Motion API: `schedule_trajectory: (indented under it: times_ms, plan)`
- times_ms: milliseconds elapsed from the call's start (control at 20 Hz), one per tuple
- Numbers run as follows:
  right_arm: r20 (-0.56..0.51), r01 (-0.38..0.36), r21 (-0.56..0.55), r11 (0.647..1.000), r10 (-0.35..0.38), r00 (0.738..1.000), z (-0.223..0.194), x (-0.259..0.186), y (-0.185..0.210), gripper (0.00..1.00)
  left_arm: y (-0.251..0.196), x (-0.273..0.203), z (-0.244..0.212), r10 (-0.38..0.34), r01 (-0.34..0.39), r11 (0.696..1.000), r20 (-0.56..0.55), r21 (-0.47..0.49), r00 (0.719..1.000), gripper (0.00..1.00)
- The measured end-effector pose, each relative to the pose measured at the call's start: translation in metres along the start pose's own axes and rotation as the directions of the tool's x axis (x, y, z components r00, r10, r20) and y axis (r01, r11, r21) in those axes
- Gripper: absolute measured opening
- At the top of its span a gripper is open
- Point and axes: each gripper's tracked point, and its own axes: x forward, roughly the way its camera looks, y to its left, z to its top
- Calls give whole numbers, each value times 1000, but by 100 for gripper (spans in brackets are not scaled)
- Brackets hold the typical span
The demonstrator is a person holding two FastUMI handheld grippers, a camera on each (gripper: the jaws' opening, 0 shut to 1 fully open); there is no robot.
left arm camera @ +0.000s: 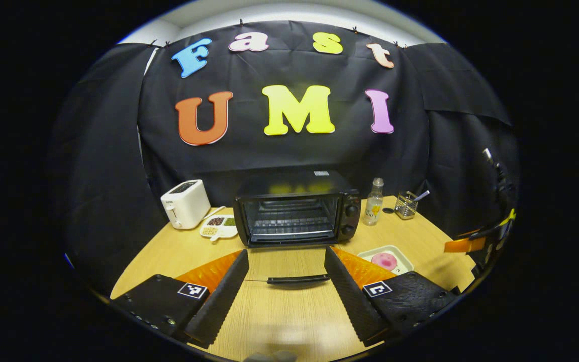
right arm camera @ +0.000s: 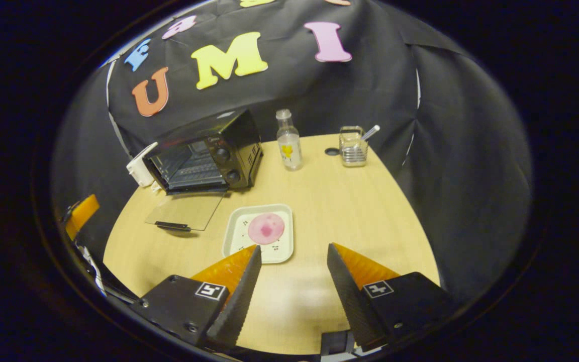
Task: Open the electric oven with the left hand, put the food in, and close the electric oven.
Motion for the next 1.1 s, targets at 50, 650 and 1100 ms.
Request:
schedule_trajectory:
  times_ms: [50, 650, 1100]
  plan:
    - [-30, -19, -3, 1000, 19, 999, -2, 16, -1, 82, 1, -8, 11, 26, -26, 1000, 17, 0, 1000, 96]
    - [-312, -179, 101, 979, 202, 928, -4, 138, 2, 54, -35, -65, 26, 219, -219, 971, -13, -94, 976, 97]
    - [-451, -219, 373, 902, 382, 807, -11, 156, 5, 18, -47, -72, 10, 287, -291, 943, -53, -158, 957, 96]
